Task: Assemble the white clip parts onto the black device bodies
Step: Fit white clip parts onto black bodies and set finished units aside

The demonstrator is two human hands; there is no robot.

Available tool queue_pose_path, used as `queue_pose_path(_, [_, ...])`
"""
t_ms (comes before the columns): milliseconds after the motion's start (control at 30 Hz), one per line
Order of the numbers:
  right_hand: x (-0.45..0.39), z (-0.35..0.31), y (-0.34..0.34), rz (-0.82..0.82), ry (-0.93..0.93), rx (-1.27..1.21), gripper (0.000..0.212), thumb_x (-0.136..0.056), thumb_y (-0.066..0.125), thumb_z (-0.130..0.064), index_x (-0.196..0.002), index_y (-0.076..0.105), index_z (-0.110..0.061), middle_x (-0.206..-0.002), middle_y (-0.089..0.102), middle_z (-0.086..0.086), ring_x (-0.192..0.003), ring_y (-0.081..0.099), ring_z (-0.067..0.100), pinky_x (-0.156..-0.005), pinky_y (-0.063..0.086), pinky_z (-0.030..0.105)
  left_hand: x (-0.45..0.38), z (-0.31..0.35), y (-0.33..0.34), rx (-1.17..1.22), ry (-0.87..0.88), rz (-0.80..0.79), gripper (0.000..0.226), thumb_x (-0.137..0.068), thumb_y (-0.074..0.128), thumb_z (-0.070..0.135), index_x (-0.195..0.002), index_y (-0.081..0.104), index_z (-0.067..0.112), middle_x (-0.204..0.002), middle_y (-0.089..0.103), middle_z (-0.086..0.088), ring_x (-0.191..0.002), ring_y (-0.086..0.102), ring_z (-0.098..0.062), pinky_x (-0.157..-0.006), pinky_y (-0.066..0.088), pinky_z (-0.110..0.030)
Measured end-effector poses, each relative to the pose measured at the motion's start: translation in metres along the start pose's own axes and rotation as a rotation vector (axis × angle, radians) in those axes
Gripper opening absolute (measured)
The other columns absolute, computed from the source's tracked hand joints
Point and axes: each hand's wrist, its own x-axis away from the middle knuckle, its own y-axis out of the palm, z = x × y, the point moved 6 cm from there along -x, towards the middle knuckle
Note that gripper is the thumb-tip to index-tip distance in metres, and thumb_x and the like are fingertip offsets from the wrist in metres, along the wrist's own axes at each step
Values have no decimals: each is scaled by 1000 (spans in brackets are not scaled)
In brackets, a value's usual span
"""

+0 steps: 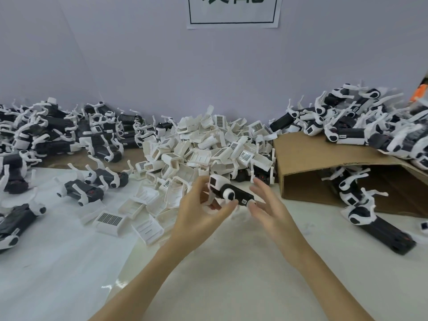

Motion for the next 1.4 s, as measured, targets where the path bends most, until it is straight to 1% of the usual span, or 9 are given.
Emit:
queue_pose_path(100, [4,-6,13,-32,-244,366,69,-97,72,-13,-154,43,-39,-150,49,-27,-137,46,-8,-108,41,13,8,19,6,-239,273,-19,49,-85,88,41,-123,59,35,-104,66,18,-91,66,-10,-79,50,-17])
queue_pose_path(233, [6,-4,14,60,-305,348,73,-87,66,13,-138,57,-39,-127,68,-21,-121,62,-1,-99,46,12,18,28,22,-395,467,-121,58,-89,81,39,-139,57,25,-119,54,10,-99,59,-7,-81,55,-29])
queue_pose_path(500, [10,-9,14,-8,-410,601,69,-94,63,5,-149,48,-34,-141,51,-17,-128,51,9,-107,46,29,12,27,15,-58,201,-45,17,-103,61,46,-108,65,31,-102,68,9,-99,67,-21,-84,52,-25])
queue_pose_path(733, [11,-23,6,197,-476,709,46,-89,82,-29,-133,69,-23,-115,52,3,-99,57,24,-88,54,38,-2,7,2,19,-49,-62,38,-85,66,66,-111,64,39,-95,73,14,-90,71,-12,-79,57,-25])
queue_pose_path(900, [4,-11,7,48,-155,267,54,-88,65,-62,-139,57,-46,-131,56,-20,-122,55,0,-96,46,18,-7,-4,-8,229,-169,50,35,-87,67,66,-100,74,34,-95,78,-2,-94,74,-27,-83,60,-41])
queue_pose_path(1067, [4,-7,15,37,-70,-108,43,-85,75,-46,-126,65,-41,-117,73,-16,-114,68,8,-96,57,33,-14,-12,-21,281,-256,-42,33,-89,62,68,-113,66,47,-94,79,6,-99,75,-21,-88,54,-34])
queue_pose_path(1133, [8,-8,22,11,-105,-72,53,-87,82,-35,-134,58,-43,-126,68,-21,-124,61,5,-98,56,31,-14,-13,-25,283,-253,19,37,-88,61,71,-112,68,44,-92,78,7,-95,74,-13,-84,49,-33])
queue_pose_path(1267, [17,-15,41,-57,-251,146,69,-88,83,-37,-144,44,-48,-143,53,-28,-138,47,0,-108,44,34,-10,-12,-36,463,-231,300,46,-93,66,60,-87,72,15,-90,74,-11,-91,71,-38,-84,50,-45])
queue_pose_path(1400, [18,-12,58,-172,-283,255,80,-90,76,-52,-154,28,-53,-156,36,-32,-147,34,-3,-116,34,29,-13,-20,-59,577,-281,490,48,-98,60,51,-67,71,17,-76,67,-13,-69,66,-23,-73,55,-38])
